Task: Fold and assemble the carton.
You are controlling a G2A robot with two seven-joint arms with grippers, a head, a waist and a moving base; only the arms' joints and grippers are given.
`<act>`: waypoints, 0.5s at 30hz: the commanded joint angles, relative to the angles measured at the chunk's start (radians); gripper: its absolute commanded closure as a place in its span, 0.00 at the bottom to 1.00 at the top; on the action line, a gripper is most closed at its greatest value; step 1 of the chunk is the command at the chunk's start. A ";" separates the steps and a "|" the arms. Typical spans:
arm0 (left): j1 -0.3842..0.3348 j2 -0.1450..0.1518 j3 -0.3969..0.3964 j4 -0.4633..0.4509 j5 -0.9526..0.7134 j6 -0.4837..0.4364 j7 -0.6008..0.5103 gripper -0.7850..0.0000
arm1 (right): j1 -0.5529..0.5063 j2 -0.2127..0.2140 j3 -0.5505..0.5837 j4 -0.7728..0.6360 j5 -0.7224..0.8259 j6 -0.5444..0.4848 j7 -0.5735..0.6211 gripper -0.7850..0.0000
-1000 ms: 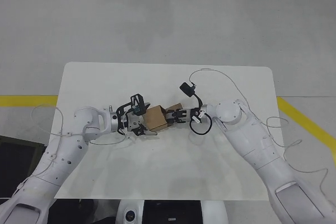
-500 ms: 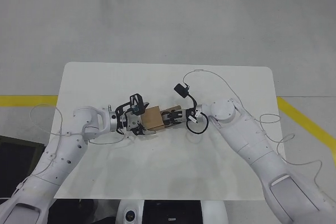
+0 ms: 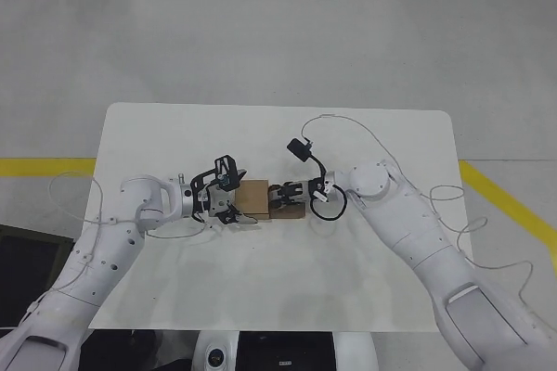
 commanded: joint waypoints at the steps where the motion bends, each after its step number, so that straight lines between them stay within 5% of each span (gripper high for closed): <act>1: 0.000 0.000 -0.001 0.000 0.000 -0.001 0.000 0.00 | -0.012 0.013 0.026 -0.020 -0.012 0.011 -0.004 1.00; 9: 0.004 0.001 -0.007 -0.007 0.002 -0.005 0.003 0.00 | -0.135 0.093 0.180 -0.260 -0.133 0.150 -0.003 1.00; 15: 0.009 0.001 -0.010 -0.014 0.000 -0.006 0.005 0.00 | -0.256 0.145 0.290 -0.417 -0.225 0.262 0.038 0.87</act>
